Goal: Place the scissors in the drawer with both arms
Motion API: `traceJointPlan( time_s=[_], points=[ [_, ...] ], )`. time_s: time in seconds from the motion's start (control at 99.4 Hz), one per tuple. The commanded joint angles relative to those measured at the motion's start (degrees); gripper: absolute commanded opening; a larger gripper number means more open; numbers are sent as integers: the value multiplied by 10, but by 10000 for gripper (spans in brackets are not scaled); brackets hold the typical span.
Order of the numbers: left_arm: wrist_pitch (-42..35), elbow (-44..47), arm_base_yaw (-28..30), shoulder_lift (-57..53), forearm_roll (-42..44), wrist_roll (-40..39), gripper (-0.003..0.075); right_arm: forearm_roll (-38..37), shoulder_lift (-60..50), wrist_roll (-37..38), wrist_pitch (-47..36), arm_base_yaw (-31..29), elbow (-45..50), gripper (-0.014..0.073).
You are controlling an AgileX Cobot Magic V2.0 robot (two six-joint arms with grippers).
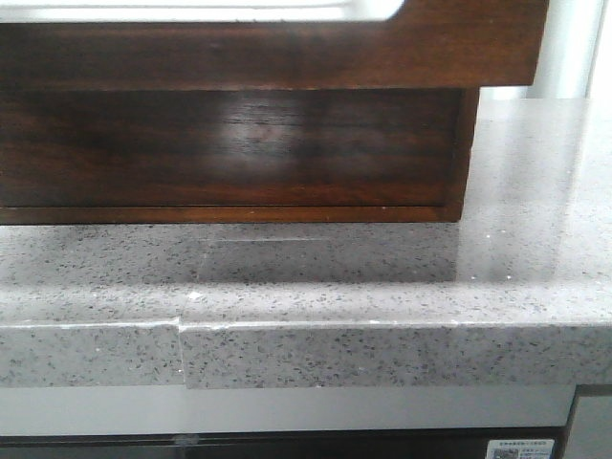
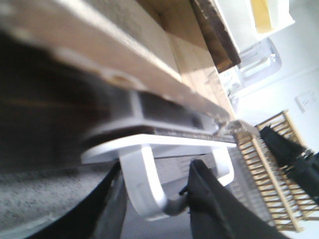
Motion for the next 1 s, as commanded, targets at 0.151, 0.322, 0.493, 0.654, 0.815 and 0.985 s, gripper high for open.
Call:
traceJointPlan(
  time_s=[0.151,0.322,0.493,0.654,0.815,0.985],
  points=[
    [39,-21,-3,-9,71,47,351,-8,7,-3,-45,-4,-19,515],
    [41,-48,-3,-24,156,17,351,-34,7,-3,-24,-4,-19,515],
    [40,-94,-3,-70,333,-75,348,-74,9,-2,36,-5,-21,514],
    [41,-155,-3,-116,525,-155,347,-125,52,61,124,-5,-52,514],
    [22,-193,-24,-129,686,-244,347,-209,131,144,174,-14,-96,514],
    [2,-193,-59,-130,701,-244,347,-206,235,147,199,-67,-146,514]
  ],
)
